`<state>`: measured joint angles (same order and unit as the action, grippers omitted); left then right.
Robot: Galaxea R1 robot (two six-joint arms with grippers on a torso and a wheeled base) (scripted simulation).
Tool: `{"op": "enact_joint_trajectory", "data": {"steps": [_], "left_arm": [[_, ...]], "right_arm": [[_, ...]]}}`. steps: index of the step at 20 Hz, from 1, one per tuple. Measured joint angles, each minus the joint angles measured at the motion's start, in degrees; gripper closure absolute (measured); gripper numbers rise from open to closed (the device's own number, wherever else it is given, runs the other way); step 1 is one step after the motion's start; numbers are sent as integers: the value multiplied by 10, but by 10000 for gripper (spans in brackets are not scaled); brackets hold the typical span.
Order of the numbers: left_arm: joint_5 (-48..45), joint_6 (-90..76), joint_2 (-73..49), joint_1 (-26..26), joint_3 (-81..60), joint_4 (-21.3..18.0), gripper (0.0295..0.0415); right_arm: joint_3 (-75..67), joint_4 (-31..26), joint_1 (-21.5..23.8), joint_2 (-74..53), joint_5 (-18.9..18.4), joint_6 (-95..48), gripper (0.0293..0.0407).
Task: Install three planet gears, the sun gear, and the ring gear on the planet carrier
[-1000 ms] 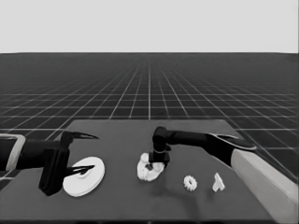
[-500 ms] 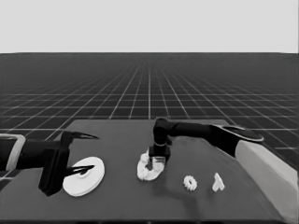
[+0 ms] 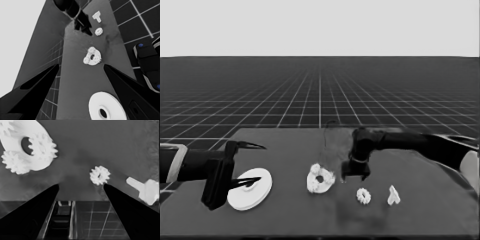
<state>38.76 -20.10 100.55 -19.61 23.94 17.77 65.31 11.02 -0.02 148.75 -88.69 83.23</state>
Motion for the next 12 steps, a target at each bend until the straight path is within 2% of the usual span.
{"op": "enact_joint_trajectory", "data": {"steps": [3,8,9,10,12], "left_arm": [[0,0,0,0,0,0,326],[0,0,0,0,0,0,326],[0,0,0,0,0,0,326],[0,0,0,0,0,0,326],[0,0,0,0,0,0,326]], "right_arm": [[-61,1,-1,-89,4,-23,315],[-72,1,-1,-108,6,-32,315],[-53,58,-55,-103,19,-44,315],[-35,90,-92,-98,29,-54,315],[-12,117,-122,-91,42,-65,315]]}}
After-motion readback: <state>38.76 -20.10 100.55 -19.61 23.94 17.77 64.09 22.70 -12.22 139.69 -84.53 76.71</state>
